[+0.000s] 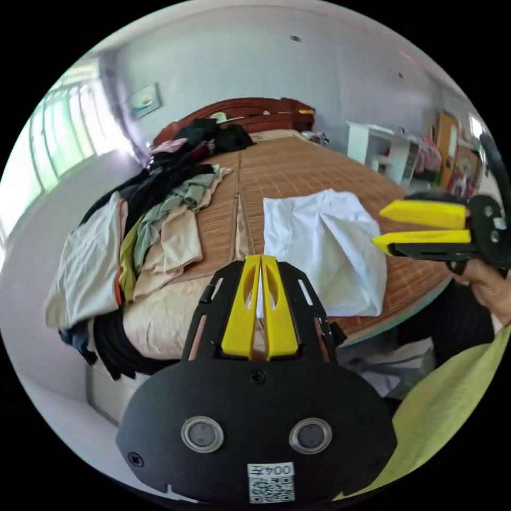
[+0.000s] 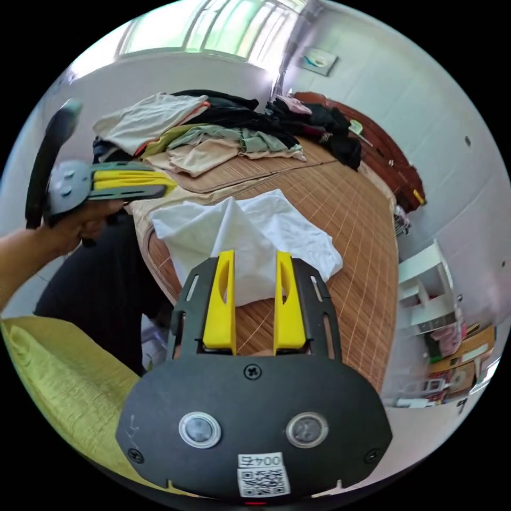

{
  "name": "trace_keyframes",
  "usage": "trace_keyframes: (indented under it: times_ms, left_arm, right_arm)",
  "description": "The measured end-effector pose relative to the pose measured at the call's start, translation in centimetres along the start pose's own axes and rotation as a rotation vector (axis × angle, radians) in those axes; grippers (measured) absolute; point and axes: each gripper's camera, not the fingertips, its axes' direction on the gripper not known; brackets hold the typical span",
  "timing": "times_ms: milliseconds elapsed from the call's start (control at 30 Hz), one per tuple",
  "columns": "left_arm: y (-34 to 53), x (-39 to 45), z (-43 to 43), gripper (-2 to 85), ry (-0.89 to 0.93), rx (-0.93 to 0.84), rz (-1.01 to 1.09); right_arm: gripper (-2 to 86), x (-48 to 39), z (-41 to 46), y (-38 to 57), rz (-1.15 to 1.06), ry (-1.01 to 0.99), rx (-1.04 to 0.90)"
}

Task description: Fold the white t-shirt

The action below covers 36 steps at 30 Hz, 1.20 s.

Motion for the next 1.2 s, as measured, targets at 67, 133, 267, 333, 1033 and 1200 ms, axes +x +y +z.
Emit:
trace_keyframes:
  times_ms: [67,133,267,333,1033,1200]
  left_arm:
    - [0.1,1.6,1.6,0.7,0.011,-0.044,0.042]
    - [0.7,2.8,2.8,0.7,0.03,-0.087,0.068]
    - [2.1,5.0,2.9,0.7,0.016,-0.059,0.087]
    - [2.3,5.5,3.0,0.7,0.021,-0.065,0.081]
    - [4.3,7.0,2.8,0.9,0.095,-0.072,0.019]
    - [5.0,4.6,-0.2,1.0,0.061,-0.035,-0.059]
  right_arm:
    - [12.4,-3.4,-0.8,-0.1,-0.054,0.054,0.013]
    - [13.1,-5.5,-1.0,-0.5,-0.103,0.086,0.006]
    - [13.7,-9.9,-1.4,-1.7,-0.178,0.116,0.003]
    - [13.8,-11.4,-0.9,-2.2,-0.195,0.166,-0.033]
    - [0.6,-9.5,-5.1,14.7,-0.02,-0.029,-0.136]
    - [3.3,-7.3,-7.0,15.7,0.008,-0.068,-0.079]
